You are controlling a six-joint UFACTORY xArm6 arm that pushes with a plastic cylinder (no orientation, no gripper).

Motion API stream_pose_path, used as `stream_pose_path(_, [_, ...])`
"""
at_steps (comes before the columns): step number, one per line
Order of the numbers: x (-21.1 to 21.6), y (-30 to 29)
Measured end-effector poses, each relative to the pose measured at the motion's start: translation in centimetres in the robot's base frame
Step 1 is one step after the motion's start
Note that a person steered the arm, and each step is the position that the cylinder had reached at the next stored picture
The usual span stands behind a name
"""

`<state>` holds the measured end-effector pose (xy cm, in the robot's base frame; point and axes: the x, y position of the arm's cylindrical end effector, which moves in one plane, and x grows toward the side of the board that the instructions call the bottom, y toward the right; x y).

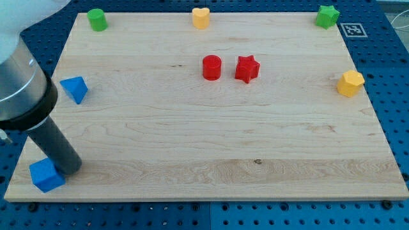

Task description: Slide the red circle to the bottom center

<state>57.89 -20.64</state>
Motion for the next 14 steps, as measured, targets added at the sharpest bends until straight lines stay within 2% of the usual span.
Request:
stream_pose_path(2, [-3.7, 7.3])
stream_pose_path(5, [-20.2, 7.5])
stream_pose_path(6, [-25.2, 9.7])
stream_pose_path(7, [-26.4, 14.5])
stream_pose_path(9, [-22.5, 19.4])
stream_pose_path(11, [-21.5, 23.4])
stream_pose_path(14, [-13.5, 25.1])
